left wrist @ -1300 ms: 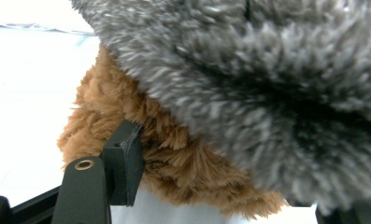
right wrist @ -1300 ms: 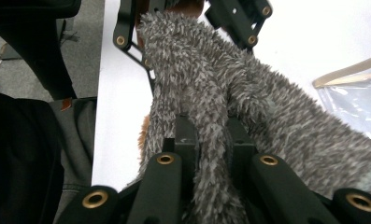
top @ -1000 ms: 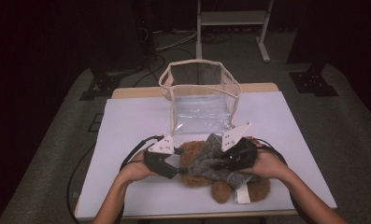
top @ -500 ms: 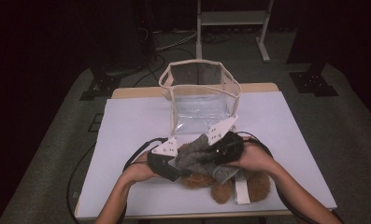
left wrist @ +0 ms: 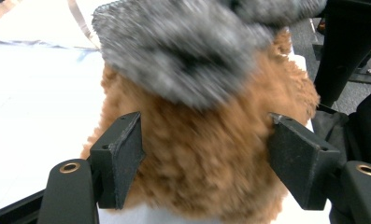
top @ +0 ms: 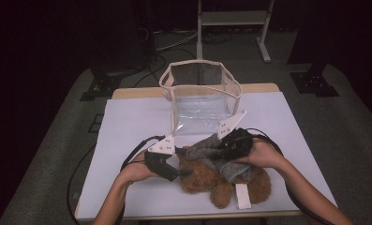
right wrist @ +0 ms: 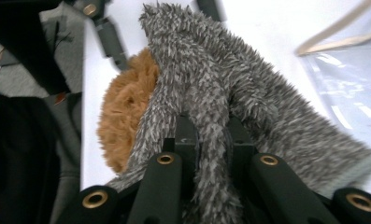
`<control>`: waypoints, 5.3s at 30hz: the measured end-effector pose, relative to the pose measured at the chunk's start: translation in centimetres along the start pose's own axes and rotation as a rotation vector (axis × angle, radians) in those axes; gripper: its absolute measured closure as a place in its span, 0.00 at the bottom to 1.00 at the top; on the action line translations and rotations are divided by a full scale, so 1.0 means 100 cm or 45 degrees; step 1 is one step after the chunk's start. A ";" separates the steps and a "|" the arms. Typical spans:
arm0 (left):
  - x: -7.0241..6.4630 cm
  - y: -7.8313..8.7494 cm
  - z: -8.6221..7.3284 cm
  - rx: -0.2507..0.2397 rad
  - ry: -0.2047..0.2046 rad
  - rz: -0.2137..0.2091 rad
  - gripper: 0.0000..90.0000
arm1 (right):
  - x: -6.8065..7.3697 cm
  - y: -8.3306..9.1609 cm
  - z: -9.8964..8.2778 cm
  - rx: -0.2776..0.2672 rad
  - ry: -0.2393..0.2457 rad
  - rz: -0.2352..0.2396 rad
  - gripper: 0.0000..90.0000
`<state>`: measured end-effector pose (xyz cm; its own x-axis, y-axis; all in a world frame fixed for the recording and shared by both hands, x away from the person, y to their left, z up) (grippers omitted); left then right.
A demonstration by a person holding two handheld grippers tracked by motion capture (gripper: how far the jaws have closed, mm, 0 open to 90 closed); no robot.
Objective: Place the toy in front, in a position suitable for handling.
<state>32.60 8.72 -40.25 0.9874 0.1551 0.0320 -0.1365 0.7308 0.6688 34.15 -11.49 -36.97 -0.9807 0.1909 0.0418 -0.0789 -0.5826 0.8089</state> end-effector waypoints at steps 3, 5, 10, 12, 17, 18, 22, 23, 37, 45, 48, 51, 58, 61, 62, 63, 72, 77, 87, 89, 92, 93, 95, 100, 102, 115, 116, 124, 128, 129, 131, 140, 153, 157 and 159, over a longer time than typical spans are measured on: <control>-0.007 -0.007 0.002 0.039 -0.025 -0.050 0.33 | 0.016 -0.002 -0.002 0.027 0.035 0.029 0.88; -0.013 -0.013 0.002 0.062 -0.042 -0.069 0.35 | 0.024 -0.002 -0.002 0.058 0.070 0.025 0.87; -0.016 -0.014 0.000 0.066 -0.051 -0.059 0.36 | 0.023 0.005 0.011 0.076 0.101 -0.028 0.87; -0.017 -0.014 0.000 0.072 -0.055 -0.057 0.36 | 0.017 0.005 0.016 0.084 0.100 -0.042 0.87; -0.016 -0.011 -0.001 0.077 -0.057 -0.032 0.35 | 0.010 0.001 0.010 0.148 0.096 -0.040 0.87; -0.015 -0.010 -0.001 0.081 -0.060 -0.015 0.33 | 0.009 0.004 0.007 0.152 0.087 -0.049 0.87; -0.012 -0.005 -0.003 0.106 -0.036 0.030 0.30 | 0.005 0.018 -0.007 0.150 0.051 -0.062 0.87; -0.012 -0.005 -0.005 0.116 -0.035 0.032 0.30 | 0.004 0.020 -0.010 0.149 0.035 -0.066 0.87; -0.009 -0.011 -0.006 0.111 -0.063 0.019 0.37 | -0.002 -0.011 0.025 0.109 0.034 0.043 0.87; -0.009 -0.011 -0.009 0.114 -0.038 0.014 0.37 | -0.009 -0.021 0.037 0.129 0.021 0.016 0.87; -0.008 -0.012 -0.008 0.126 -0.046 0.013 0.37 | -0.014 -0.009 0.026 0.137 -0.007 -0.007 0.87; -0.007 -0.013 -0.008 0.128 -0.039 0.010 0.37 | -0.018 0.007 0.012 0.132 -0.033 -0.034 0.87; -0.005 -0.013 -0.008 0.129 -0.018 0.006 0.37 | -0.022 0.056 -0.028 0.072 -0.129 -0.102 0.87; -0.004 -0.012 -0.006 0.135 -0.022 0.003 0.36 | -0.023 0.067 -0.045 0.039 -0.165 -0.102 0.87; -0.004 -0.011 -0.005 0.134 -0.022 0.000 0.35 | -0.022 0.066 -0.048 0.035 -0.174 -0.098 0.87; -0.004 -0.010 -0.004 0.138 -0.022 -0.002 0.35 | -0.022 0.064 -0.052 0.033 -0.181 -0.090 0.87; -0.011 -0.009 0.021 0.120 -0.066 -0.009 0.33 | -0.008 0.039 -0.049 0.005 -0.144 -0.024 0.87; -0.014 -0.020 0.019 0.162 -0.065 -0.026 0.34 | -0.001 0.032 -0.045 -0.017 -0.107 -0.014 0.87; -0.015 -0.020 0.016 0.184 -0.074 -0.028 0.36 | -0.013 0.070 -0.051 -0.105 -0.164 -0.100 0.87; -0.014 -0.019 0.016 0.178 -0.075 -0.027 0.36 | -0.015 0.069 -0.053 -0.082 -0.169 -0.102 0.87; -0.013 -0.017 0.016 0.179 -0.064 -0.029 0.35 | -0.013 0.059 -0.055 -0.057 -0.159 -0.076 0.87; -0.013 -0.016 0.016 0.183 -0.062 -0.028 0.35 | -0.011 0.054 -0.054 -0.057 -0.158 -0.064 0.87; -0.012 -0.014 0.014 0.196 -0.057 -0.022 0.35 | -0.009 0.048 -0.053 -0.059 -0.151 -0.048 0.87; -0.011 -0.009 0.015 0.196 -0.051 -0.018 0.34 | -0.002 0.036 -0.051 -0.035 -0.124 -0.028 0.88; -0.012 -0.010 0.020 0.165 -0.055 -0.023 0.33 | -0.002 0.032 -0.049 -0.034 -0.124 -0.022 0.88; -0.016 -0.019 0.018 0.207 -0.068 -0.043 0.38 | -0.016 0.072 -0.060 -0.078 -0.176 -0.130 0.87; -0.015 -0.019 0.017 0.205 -0.068 -0.044 0.38 | -0.017 0.076 -0.064 -0.085 -0.193 -0.138 0.87; -0.013 -0.017 0.016 0.211 -0.063 -0.047 0.38 | -0.022 0.099 -0.092 -0.128 -0.281 -0.169 0.87; -0.012 -0.014 0.018 0.207 -0.062 -0.041 0.36 | -0.020 0.083 -0.093 -0.153 -0.284 -0.095 0.87; -0.011 -0.012 0.019 0.205 -0.059 -0.038 0.35 | -0.019 0.077 -0.091 -0.159 -0.280 -0.080 0.87; -0.010 -0.008 0.020 0.191 -0.047 -0.038 0.34 | -0.018 0.070 -0.085 -0.175 -0.272 -0.057 0.87; -0.012 -0.011 0.022 0.222 -0.070 -0.022 0.34 | -0.010 0.037 -0.052 -0.145 -0.191 0.000 0.87; -0.010 -0.014 0.018 0.295 -0.067 0.018 0.37 | -0.004 0.057 -0.078 -0.232 -0.235 -0.009 0.87; -0.009 -0.010 0.017 0.307 -0.058 0.030 0.37 | 0.004 0.063 -0.084 -0.247 -0.225 0.004 0.87; -0.010 -0.009 0.017 0.313 -0.062 0.032 0.37 | 0.006 0.061 -0.085 -0.251 -0.223 0.006 0.87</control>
<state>31.87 6.74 -39.61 0.9874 0.1348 0.0827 -0.1434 0.5423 0.8279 31.60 -21.62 -36.97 -0.9367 0.3112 0.1602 -0.1241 -0.7233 0.6793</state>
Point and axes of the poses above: each handheld gripper's, and its own axes: y roughly backward along the jaws, z roughly out of its top, x roughly to its left, the point moved 4 cm from there along -y, roughly forward along the jaws, and after that the axes turned 6 degrees about x, right-handed, at the moved point
